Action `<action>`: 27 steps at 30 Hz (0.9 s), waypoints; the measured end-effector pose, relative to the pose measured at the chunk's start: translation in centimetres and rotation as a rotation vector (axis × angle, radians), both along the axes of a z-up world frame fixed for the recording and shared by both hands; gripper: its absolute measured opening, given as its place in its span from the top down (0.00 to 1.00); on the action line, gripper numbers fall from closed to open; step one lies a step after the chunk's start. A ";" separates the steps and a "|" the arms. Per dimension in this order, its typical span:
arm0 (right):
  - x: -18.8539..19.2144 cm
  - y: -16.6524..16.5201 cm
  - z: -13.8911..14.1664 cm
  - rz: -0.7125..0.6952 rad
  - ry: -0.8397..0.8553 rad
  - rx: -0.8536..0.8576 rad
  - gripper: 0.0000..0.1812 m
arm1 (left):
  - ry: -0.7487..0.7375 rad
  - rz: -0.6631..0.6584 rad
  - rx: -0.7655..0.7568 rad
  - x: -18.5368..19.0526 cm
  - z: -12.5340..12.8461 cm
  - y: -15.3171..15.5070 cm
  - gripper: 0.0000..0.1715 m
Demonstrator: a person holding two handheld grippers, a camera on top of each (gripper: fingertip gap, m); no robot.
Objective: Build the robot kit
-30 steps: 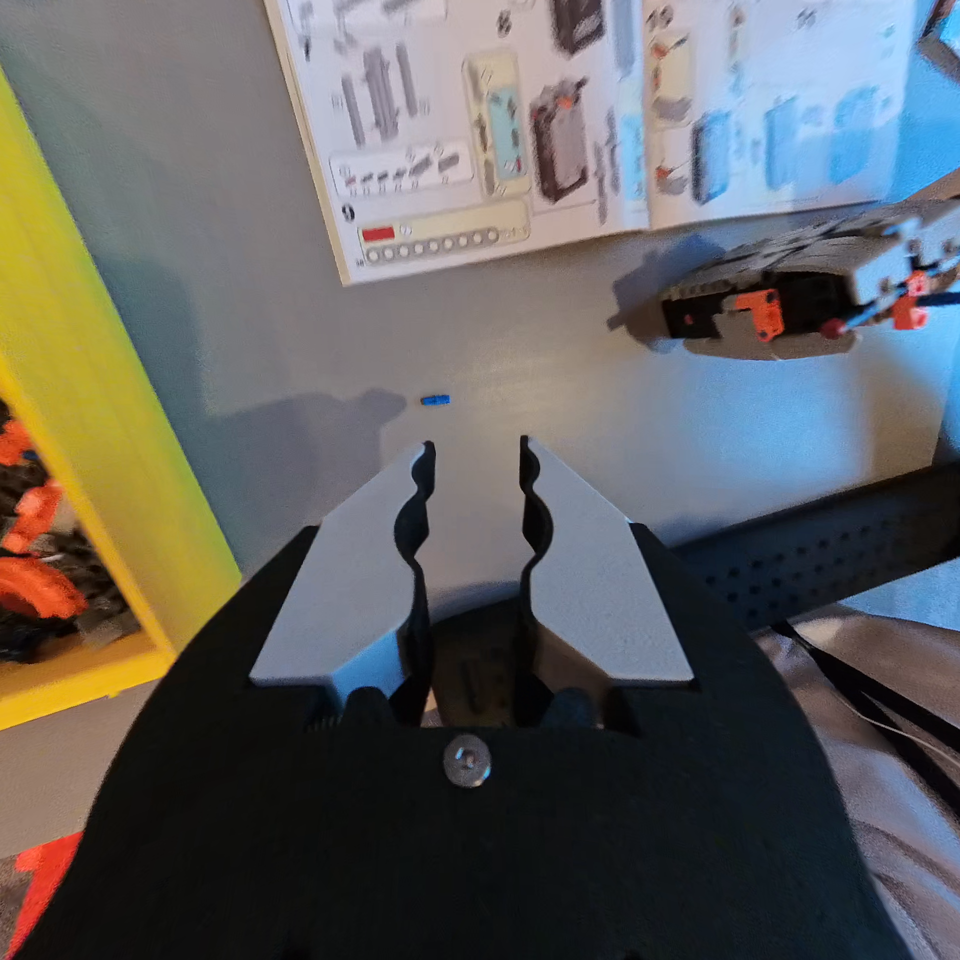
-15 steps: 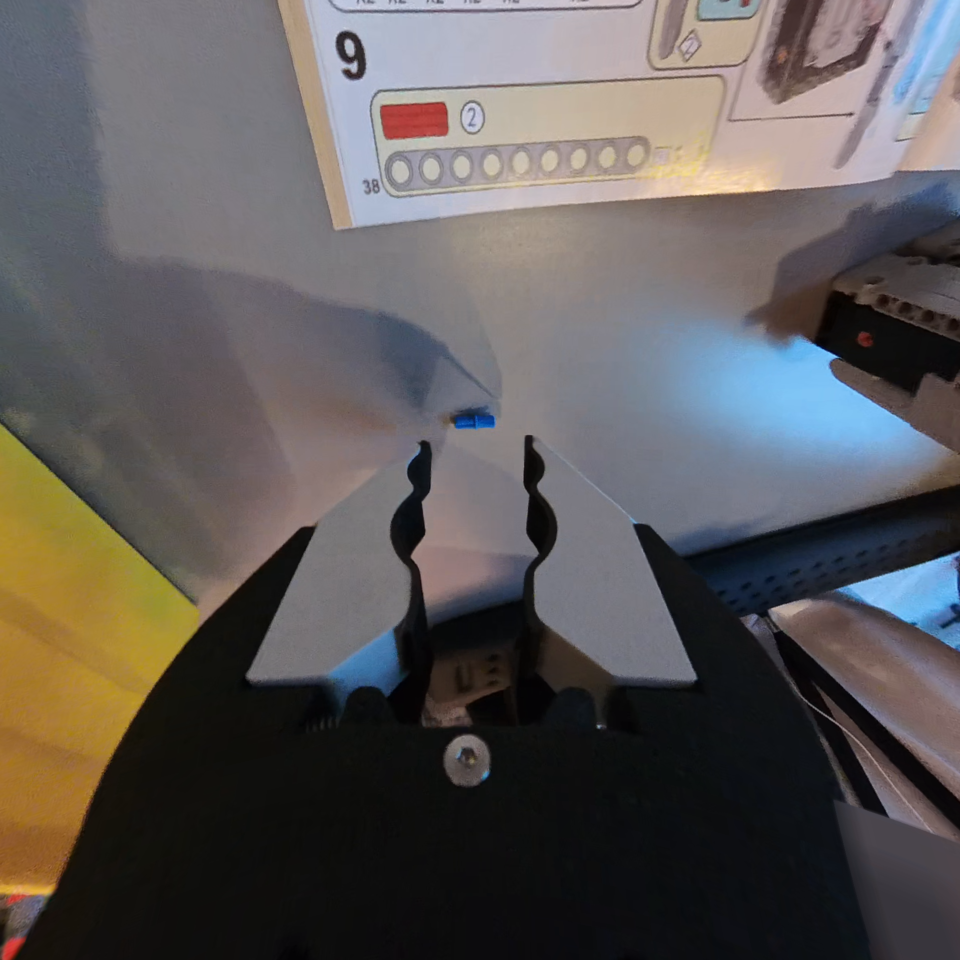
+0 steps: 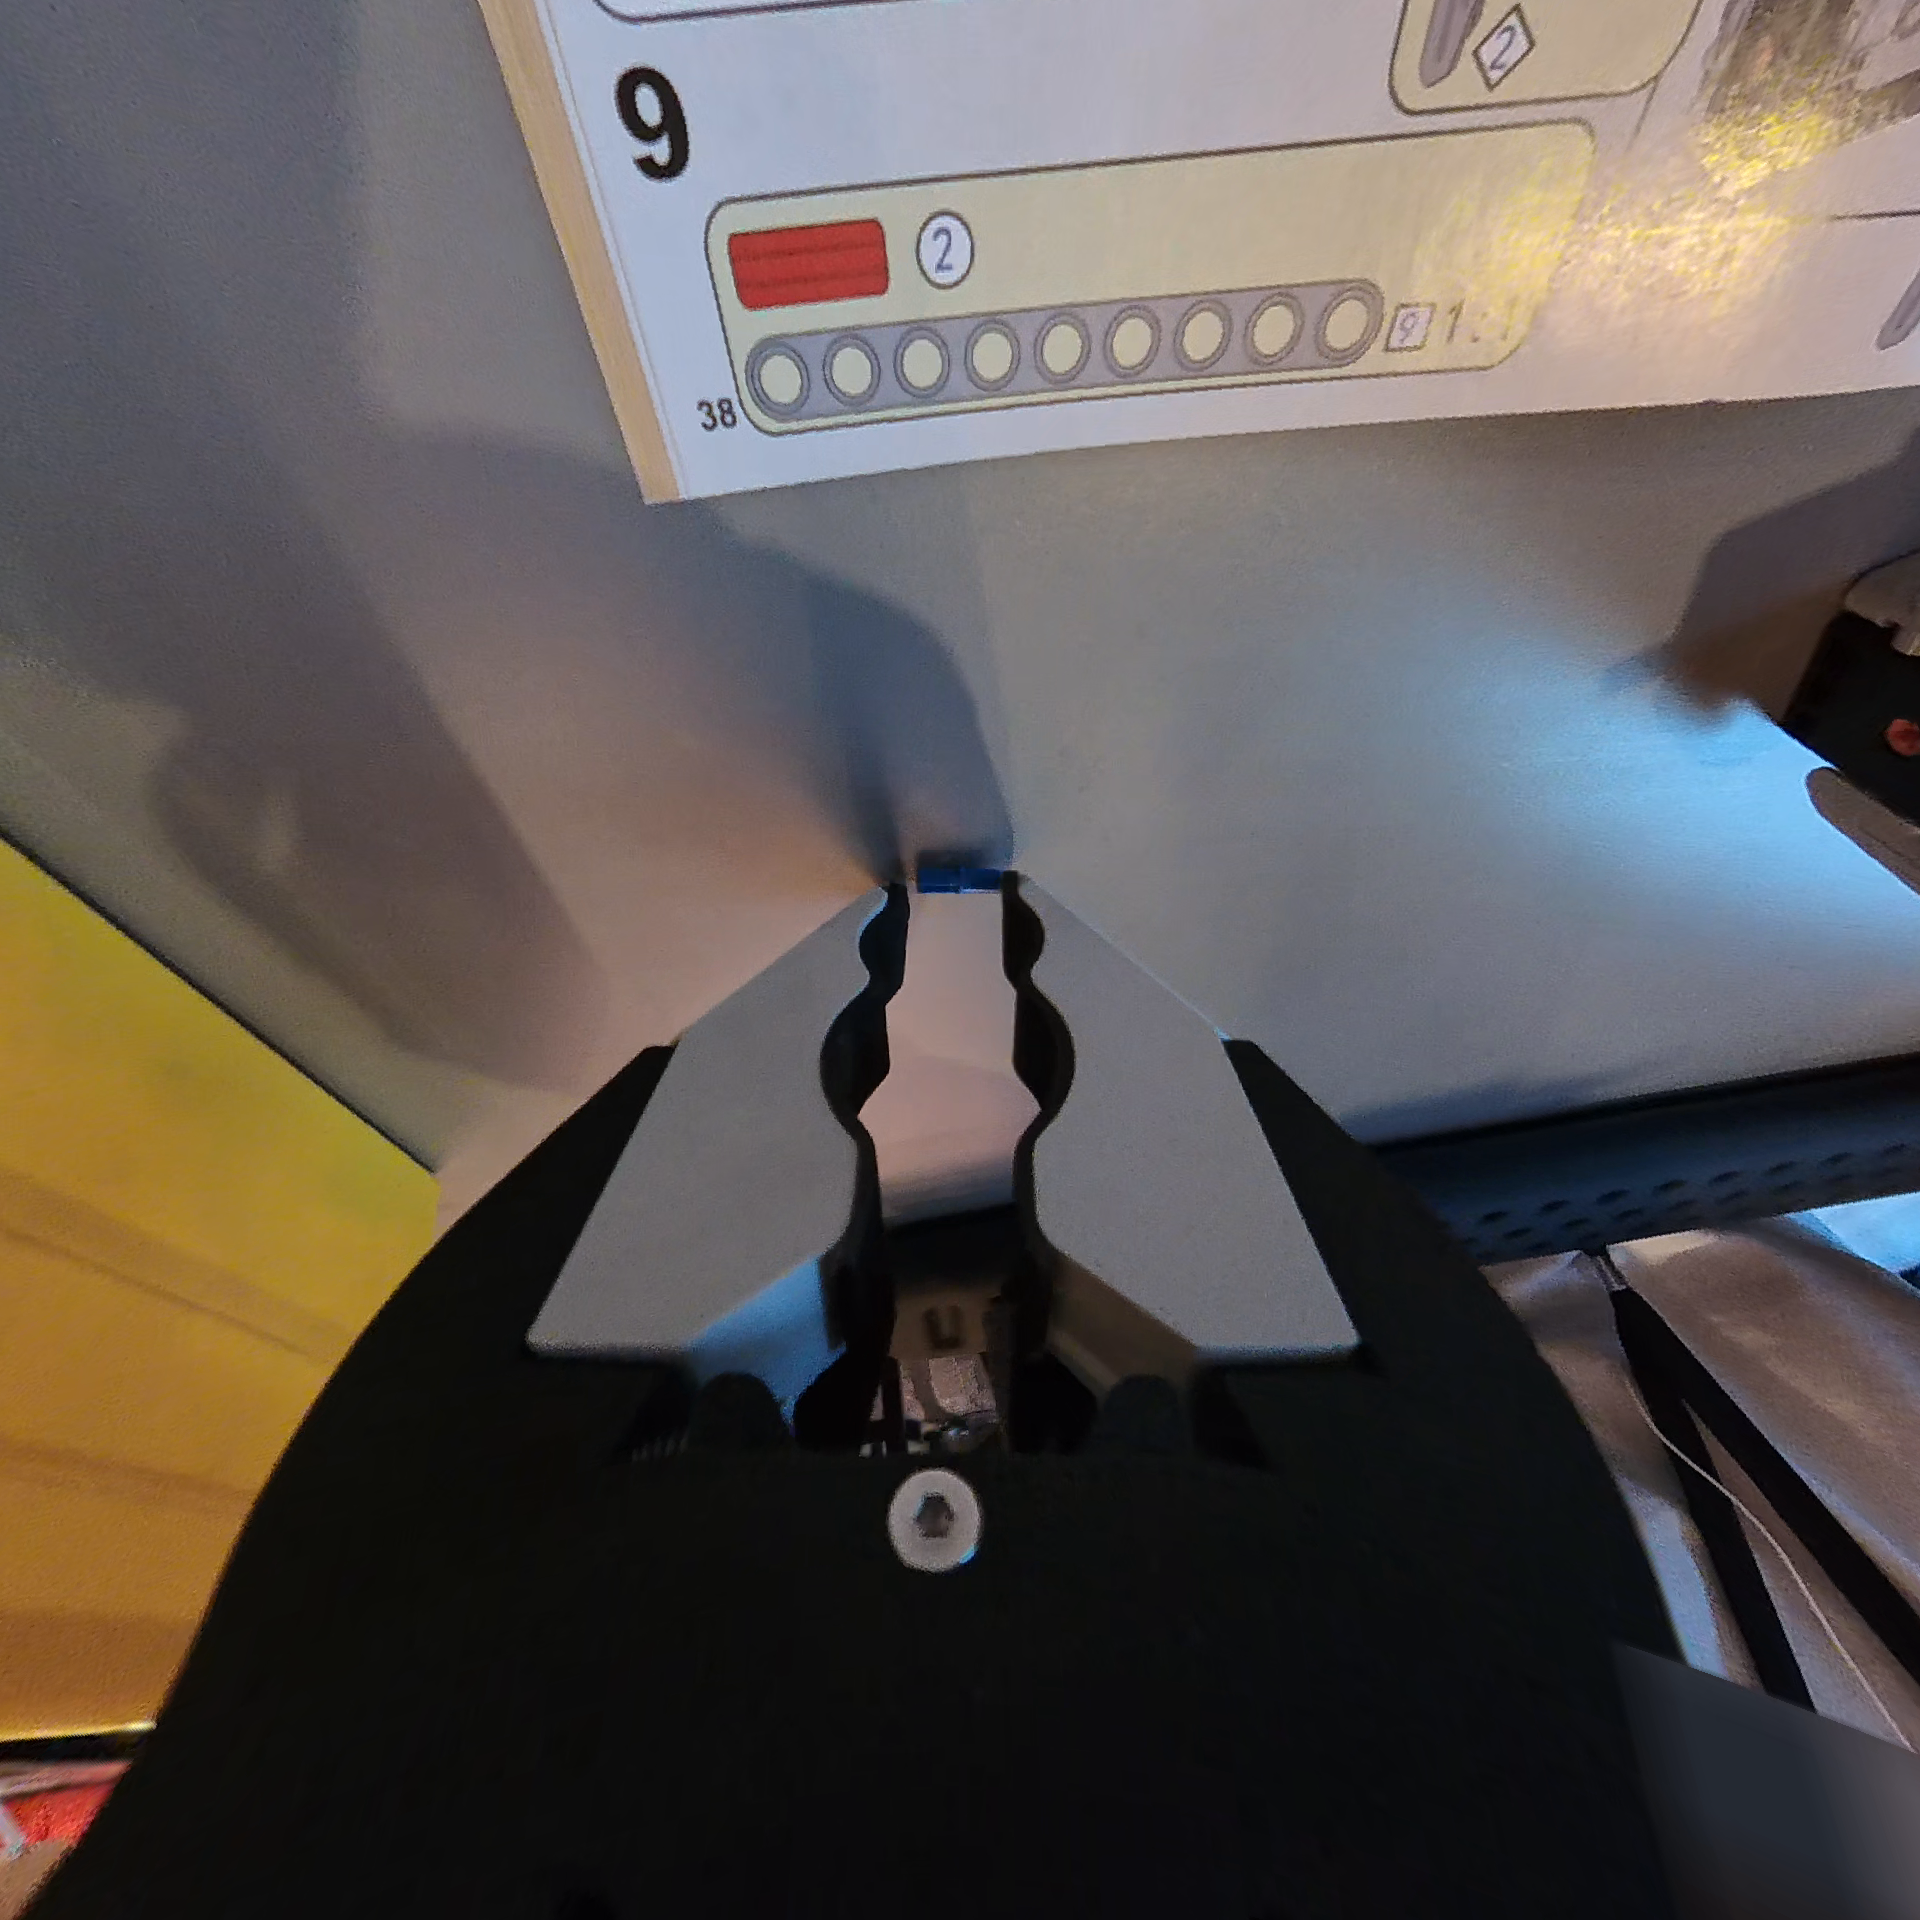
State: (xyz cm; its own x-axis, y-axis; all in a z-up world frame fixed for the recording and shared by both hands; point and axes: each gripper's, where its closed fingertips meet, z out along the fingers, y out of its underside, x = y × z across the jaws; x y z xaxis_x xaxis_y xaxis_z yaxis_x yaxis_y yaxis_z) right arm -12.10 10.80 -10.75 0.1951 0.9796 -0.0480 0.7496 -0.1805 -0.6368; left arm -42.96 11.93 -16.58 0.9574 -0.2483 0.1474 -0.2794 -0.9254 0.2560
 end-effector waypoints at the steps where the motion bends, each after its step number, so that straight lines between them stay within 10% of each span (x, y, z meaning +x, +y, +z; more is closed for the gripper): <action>1: 0.0 0.0 0.0 0.000 -0.002 -0.001 0.86 | 0.010 -0.004 -0.001 -0.1 0.0 0.0 0.91; 15: 0.6 0.5 0.3 -0.027 -0.007 0.017 0.88 | -0.004 0.004 0.054 -0.4 1.3 0.1 0.92; 21: 1.7 5.1 4.7 -0.275 0.127 0.185 0.86 | -0.205 -0.004 0.524 1.4 9.1 4.6 0.92; 27: 1.1 7.2 12.7 -0.497 0.673 0.038 0.84 | -0.537 -0.349 1.140 9.1 21.3 7.1 0.92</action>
State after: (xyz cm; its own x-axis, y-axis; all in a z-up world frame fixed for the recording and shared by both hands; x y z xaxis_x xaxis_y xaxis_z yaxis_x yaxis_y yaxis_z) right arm -10.96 17.95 1.95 0.5463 0.7904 -0.2773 0.0463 -0.3590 -0.9322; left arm -33.84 18.99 4.69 0.7056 -0.7079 0.0315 -0.3688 -0.4048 -0.8368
